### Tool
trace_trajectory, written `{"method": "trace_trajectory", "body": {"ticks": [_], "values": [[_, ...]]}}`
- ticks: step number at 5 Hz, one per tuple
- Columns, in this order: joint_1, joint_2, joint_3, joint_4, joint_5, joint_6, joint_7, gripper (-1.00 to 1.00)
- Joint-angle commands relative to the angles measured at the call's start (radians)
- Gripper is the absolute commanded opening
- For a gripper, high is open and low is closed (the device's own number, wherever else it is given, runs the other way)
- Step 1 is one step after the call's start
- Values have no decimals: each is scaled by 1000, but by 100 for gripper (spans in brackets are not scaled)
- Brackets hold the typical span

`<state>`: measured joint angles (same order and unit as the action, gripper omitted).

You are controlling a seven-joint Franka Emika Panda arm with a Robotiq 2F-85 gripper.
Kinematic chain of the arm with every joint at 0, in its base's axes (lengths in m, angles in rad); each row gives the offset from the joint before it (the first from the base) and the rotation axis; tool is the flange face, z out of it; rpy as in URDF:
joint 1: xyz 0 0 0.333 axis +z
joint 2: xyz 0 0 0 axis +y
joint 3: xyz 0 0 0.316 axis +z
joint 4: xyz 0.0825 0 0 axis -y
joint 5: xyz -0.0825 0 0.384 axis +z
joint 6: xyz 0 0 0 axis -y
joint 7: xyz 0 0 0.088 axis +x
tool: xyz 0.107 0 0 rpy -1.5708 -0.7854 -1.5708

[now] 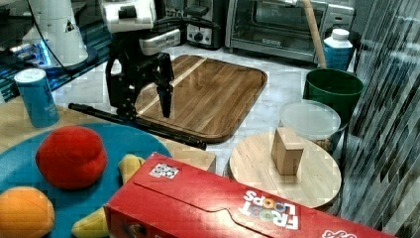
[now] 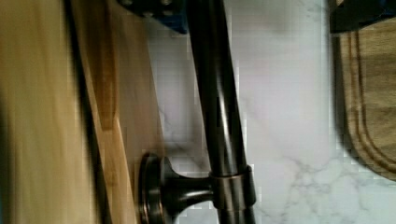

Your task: Open the drawer.

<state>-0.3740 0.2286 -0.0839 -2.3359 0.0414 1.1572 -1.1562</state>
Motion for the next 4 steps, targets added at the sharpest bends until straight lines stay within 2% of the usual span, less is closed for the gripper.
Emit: {"method": "trace_trajectory", "body": {"ticks": [1, 2, 4], "values": [[282, -77, 75, -82, -147, -5, 410, 100], [259, -107, 116, -81, -89, -68, 365, 100], [232, -137, 172, -95, -41, -98, 366, 100]]}}
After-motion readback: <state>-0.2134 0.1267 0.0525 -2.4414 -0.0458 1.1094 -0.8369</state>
